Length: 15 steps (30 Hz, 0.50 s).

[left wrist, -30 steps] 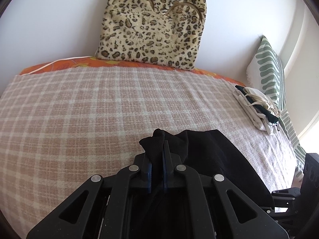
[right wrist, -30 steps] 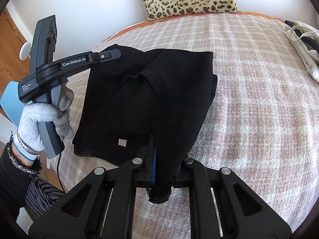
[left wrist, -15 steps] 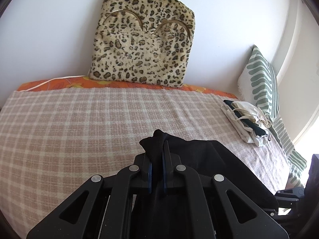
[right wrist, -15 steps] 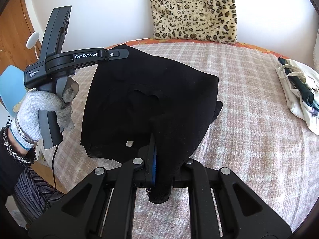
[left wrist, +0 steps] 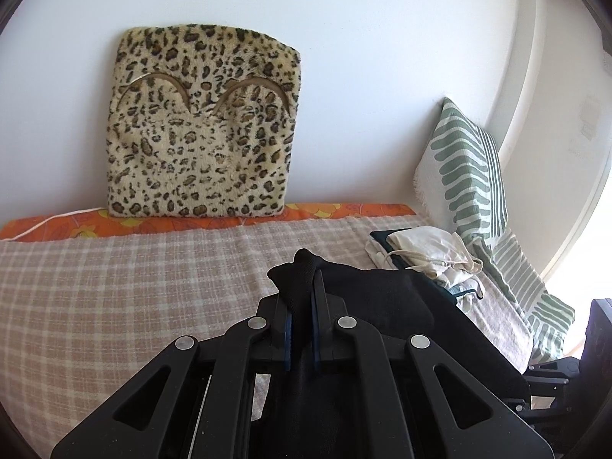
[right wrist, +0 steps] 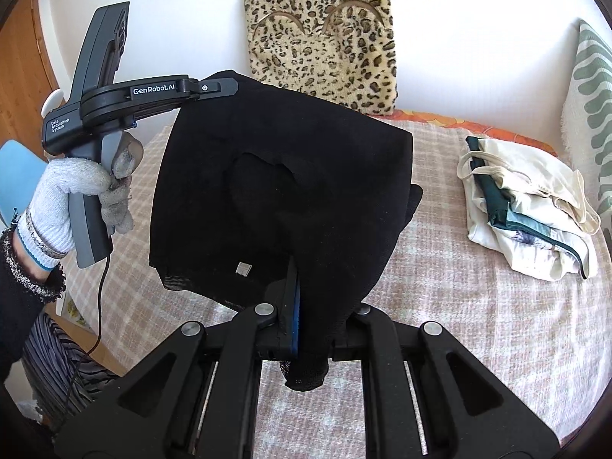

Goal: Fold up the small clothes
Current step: 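Lift the black top with the right tool and carry it toward the white clothes pile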

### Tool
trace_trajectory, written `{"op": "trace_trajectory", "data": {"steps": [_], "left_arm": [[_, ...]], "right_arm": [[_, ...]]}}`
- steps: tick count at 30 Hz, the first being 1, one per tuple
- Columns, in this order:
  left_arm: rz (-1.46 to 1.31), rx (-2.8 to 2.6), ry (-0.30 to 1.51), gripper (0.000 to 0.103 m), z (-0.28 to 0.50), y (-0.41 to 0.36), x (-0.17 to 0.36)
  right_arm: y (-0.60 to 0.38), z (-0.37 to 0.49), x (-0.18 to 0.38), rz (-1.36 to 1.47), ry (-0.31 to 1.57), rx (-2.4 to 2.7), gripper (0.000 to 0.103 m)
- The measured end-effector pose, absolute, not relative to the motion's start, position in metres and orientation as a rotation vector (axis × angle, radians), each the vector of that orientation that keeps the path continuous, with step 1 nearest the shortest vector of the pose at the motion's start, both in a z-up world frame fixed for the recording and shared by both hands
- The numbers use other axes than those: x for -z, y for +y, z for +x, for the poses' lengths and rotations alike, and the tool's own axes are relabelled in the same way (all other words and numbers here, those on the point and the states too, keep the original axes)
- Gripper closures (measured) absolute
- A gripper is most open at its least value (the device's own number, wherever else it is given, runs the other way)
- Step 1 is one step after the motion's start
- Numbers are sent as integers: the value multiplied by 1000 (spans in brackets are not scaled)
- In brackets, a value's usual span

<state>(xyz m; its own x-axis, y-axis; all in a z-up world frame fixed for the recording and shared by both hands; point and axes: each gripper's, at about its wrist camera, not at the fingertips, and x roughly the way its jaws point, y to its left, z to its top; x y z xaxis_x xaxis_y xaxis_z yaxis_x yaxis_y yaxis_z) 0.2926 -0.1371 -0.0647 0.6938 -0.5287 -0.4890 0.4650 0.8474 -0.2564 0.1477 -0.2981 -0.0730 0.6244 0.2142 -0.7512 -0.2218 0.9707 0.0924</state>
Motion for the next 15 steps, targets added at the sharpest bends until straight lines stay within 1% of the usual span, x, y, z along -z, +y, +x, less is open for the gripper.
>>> {"op": "trace_trajectory", "data": {"steps": [15], "left_arm": [[-65,712,551,97,316,-287,33]], "right_arm": [[-427,153,35,-50,837,-79,93]]}}
